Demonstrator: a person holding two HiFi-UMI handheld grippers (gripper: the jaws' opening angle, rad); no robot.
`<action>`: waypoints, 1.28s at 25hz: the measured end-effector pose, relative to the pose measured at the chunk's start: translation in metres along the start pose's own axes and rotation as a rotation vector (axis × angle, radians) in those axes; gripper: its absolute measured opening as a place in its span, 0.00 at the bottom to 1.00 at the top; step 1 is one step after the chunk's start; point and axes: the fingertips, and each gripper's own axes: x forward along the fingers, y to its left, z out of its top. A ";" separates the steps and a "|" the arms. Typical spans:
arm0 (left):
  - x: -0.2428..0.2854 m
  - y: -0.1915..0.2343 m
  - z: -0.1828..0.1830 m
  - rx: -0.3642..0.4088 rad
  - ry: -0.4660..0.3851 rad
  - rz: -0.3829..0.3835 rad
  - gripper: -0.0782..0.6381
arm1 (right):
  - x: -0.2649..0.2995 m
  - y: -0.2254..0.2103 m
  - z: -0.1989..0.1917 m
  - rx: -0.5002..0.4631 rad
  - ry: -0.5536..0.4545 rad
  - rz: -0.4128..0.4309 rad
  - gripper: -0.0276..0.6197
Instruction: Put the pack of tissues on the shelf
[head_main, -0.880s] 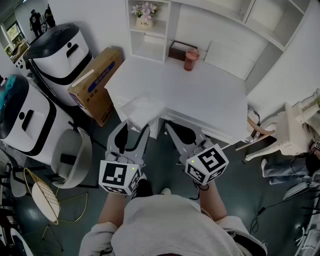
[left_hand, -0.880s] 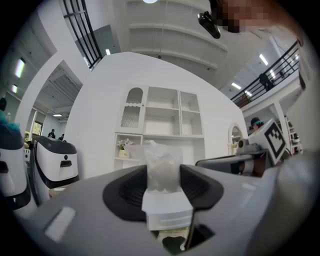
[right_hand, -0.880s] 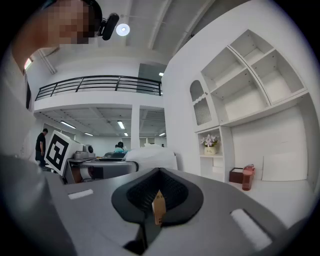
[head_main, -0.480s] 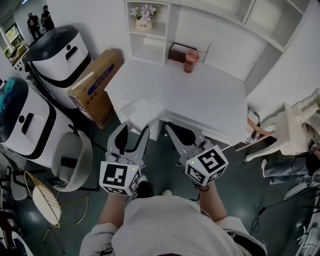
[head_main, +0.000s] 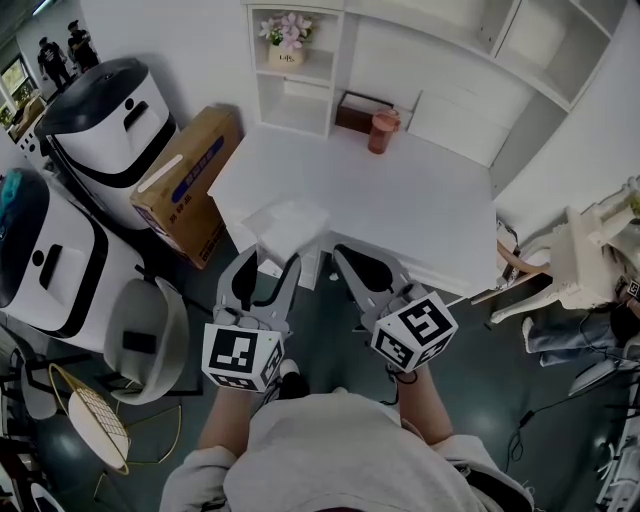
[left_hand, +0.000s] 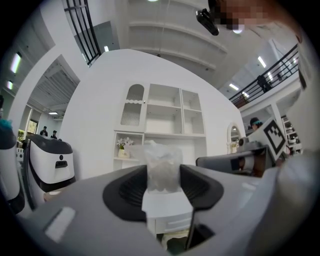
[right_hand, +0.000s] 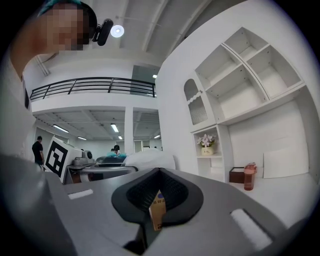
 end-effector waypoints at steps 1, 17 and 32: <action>0.003 0.005 -0.001 0.000 0.002 -0.004 0.38 | 0.006 -0.001 -0.001 0.001 0.004 -0.001 0.04; 0.036 0.074 -0.013 0.025 0.002 -0.146 0.39 | 0.085 0.001 -0.007 -0.027 0.015 -0.077 0.04; 0.070 0.099 -0.021 -0.013 -0.006 -0.222 0.39 | 0.117 -0.026 -0.023 -0.017 0.044 -0.090 0.05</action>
